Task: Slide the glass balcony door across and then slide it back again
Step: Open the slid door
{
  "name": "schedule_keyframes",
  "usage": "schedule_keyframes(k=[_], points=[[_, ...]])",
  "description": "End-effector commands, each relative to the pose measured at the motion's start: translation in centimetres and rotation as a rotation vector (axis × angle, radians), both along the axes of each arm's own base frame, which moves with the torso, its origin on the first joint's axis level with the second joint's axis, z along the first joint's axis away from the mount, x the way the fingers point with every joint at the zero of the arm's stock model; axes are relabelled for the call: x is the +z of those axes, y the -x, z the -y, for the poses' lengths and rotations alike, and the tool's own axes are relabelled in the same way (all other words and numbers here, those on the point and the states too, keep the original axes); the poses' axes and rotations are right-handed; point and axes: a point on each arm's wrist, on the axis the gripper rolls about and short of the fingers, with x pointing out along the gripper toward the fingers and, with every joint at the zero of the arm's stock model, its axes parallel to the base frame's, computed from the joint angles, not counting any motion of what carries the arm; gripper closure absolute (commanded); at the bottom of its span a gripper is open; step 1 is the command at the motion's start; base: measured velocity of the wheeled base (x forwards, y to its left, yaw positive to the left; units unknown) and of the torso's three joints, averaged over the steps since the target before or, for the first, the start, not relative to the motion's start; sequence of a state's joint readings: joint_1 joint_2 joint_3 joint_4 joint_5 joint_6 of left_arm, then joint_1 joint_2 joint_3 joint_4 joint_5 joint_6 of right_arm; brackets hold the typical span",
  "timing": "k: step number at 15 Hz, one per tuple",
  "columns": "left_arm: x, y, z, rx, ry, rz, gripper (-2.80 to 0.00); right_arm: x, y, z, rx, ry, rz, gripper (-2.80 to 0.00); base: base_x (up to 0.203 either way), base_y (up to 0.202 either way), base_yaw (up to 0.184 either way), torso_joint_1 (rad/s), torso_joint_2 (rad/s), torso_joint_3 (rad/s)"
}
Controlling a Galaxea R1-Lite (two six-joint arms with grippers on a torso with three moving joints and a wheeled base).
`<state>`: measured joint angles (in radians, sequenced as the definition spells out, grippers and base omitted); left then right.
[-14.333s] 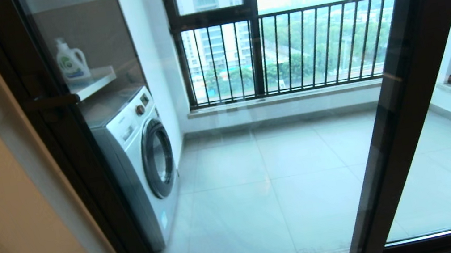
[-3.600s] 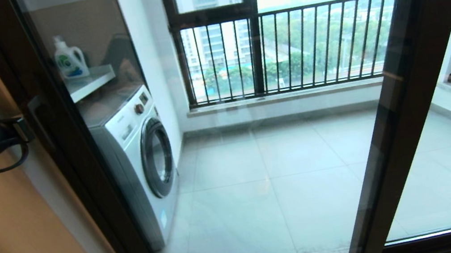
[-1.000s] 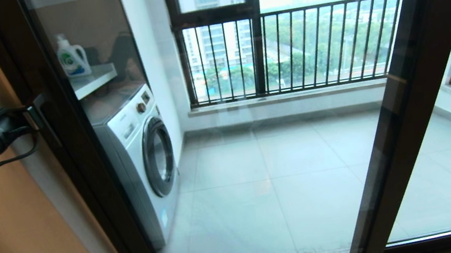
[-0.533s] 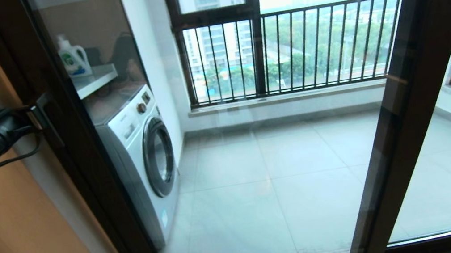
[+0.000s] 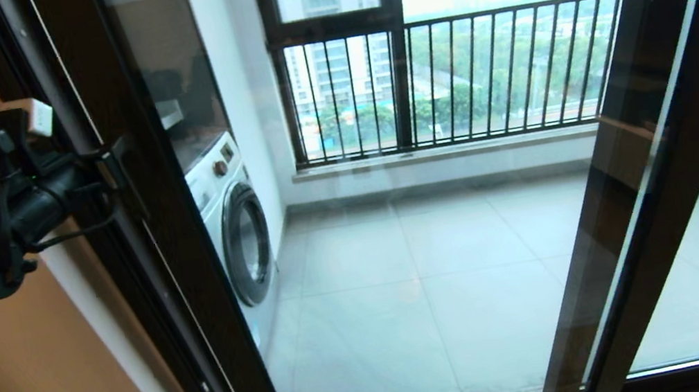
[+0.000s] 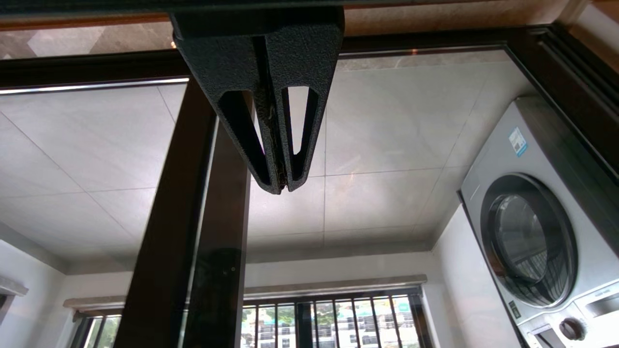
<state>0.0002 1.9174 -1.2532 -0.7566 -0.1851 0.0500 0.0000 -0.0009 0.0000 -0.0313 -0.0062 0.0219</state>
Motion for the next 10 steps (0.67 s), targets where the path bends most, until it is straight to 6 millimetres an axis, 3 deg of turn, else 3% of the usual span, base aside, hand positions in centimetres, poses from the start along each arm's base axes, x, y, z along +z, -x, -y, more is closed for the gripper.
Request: schedule_keyframes(k=[1, 10], points=[[-0.1, 0.3, 5.0, -0.131, -0.001, -0.001, 0.0, -0.3, -0.1, 0.0, 0.0, -0.001, -0.012, 0.0, 0.0, 0.0, 0.0, 0.0, 0.0, 0.0], [-0.4, 0.6, 8.7, -0.19, -0.022, -0.001, 0.0, -0.3, -0.1, 0.0, 0.0, -0.001, -0.012, 0.0, 0.0, 0.0, 0.0, 0.0, 0.0, 0.0]])
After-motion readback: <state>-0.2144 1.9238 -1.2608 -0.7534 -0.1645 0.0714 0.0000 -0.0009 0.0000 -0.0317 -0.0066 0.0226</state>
